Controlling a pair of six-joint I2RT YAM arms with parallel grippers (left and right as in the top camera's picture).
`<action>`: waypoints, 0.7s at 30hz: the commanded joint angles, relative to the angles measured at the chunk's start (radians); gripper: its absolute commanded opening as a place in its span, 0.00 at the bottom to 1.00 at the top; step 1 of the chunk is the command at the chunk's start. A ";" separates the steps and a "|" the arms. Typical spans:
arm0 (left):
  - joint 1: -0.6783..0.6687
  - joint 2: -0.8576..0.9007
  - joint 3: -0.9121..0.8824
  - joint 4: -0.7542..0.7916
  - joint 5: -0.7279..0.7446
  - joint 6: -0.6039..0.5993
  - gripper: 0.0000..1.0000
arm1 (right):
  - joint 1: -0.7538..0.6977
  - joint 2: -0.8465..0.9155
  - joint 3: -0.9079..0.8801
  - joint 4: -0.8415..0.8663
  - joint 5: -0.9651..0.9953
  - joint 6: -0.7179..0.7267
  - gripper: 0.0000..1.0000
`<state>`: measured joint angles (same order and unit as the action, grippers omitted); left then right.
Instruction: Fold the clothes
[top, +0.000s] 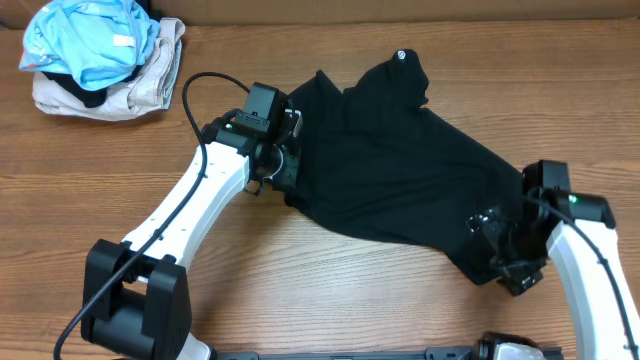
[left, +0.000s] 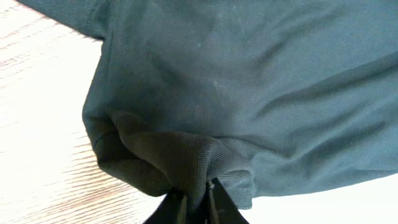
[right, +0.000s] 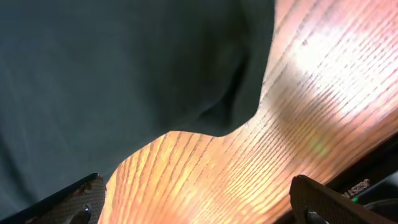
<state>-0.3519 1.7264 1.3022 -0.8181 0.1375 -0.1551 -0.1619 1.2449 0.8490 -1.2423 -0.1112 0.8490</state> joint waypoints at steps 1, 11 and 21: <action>0.000 0.000 0.017 0.004 -0.023 -0.010 0.14 | 0.006 -0.079 -0.039 0.019 0.021 0.079 0.98; 0.000 0.002 0.016 0.005 -0.023 -0.010 0.14 | 0.006 -0.134 -0.218 0.179 0.047 0.099 0.91; 0.000 0.002 0.015 0.003 -0.031 -0.009 0.14 | 0.006 -0.134 -0.367 0.347 0.002 0.126 0.72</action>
<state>-0.3519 1.7264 1.3025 -0.8154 0.1223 -0.1555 -0.1619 1.1172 0.4885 -0.9165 -0.0975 0.9569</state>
